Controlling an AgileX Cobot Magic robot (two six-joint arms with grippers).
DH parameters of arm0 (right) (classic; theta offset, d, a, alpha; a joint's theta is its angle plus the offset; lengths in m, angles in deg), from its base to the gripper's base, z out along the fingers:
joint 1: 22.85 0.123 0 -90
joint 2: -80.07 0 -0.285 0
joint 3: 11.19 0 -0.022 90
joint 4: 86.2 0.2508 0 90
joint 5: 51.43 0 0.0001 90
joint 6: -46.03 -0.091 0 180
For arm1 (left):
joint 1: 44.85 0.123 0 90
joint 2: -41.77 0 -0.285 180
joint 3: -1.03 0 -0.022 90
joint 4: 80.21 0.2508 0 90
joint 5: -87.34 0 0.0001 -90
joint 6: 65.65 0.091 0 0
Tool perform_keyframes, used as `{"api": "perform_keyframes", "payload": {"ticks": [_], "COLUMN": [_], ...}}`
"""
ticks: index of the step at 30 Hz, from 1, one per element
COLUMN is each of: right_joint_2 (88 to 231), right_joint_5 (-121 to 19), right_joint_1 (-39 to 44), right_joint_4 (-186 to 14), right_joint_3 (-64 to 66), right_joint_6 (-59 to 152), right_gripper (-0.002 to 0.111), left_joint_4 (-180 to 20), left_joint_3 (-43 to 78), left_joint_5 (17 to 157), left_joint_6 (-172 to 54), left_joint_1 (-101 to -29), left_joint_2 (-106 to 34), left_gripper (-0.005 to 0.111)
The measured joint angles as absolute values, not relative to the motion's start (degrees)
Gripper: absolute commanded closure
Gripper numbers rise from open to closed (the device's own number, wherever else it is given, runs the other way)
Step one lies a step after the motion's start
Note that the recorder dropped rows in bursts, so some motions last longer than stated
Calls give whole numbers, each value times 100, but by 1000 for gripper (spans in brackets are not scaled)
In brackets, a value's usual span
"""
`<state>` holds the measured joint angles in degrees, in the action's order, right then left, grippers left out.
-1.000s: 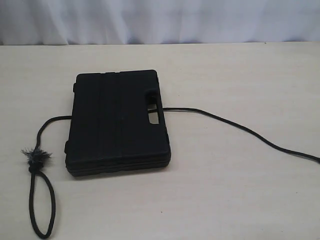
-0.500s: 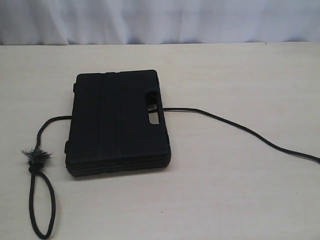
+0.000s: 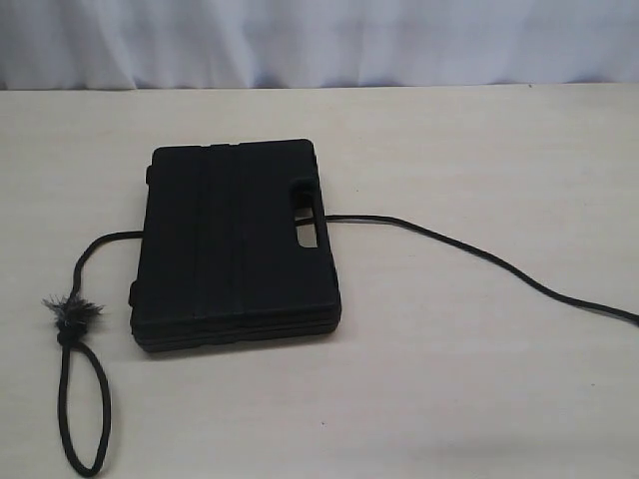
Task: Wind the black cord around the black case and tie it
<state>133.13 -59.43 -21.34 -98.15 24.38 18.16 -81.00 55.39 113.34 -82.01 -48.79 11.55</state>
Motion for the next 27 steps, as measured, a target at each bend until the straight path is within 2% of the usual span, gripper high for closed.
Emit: {"api": "perform_keyframes", "payload": {"ticks": [3, 6, 9, 12, 16, 22, 24, 27], "right_joint_2": [14774, 15862, 16665, 17360, 18440, 19928, 20345, 20899], "right_joint_5": [-7843, -8998, -9406, -9484, -9617, -10209, -10408, -10624], "right_joint_1": [-2134, -1958, -1363, -717, 107, 708, 726, 737], "right_joint_4": [-9470, -8395, -8178, -8153, -8259, -8439, -8439, -8458], "right_joint_3": [1414, 694, 307, -75, -808, -2315, -2722, -3212], "right_joint_6": [3133, 4545, 4914, 4990, 4860, 4603, 4533, 4443], "right_gripper": [104, 104, 104, 103, 92, 67, 63, 63], "left_joint_4": [-7493, -7264, -7515, -7927, -8021, -8021, -8021, -8021], "left_joint_3": [3913, 2485, 1736, 1473, 1451, 1451, 1451, 1451], "left_joint_5": [9007, 6562, 5044, 4103, 3718, 3759, 3822, 4033], "left_joint_6": [-8201, -7842, -7273, -6506, -6176, -6091, -6092, -6092], "left_joint_1": [-4879, -4879, -4879, -4879, -4879, -4879, -4879, -4879], "left_joint_2": [-405, -2028, -3292, -4258, -5260, -6136, -6267, -6332], "left_gripper": [107, 107, 107, 107, 102, 72, 65, 62]}}
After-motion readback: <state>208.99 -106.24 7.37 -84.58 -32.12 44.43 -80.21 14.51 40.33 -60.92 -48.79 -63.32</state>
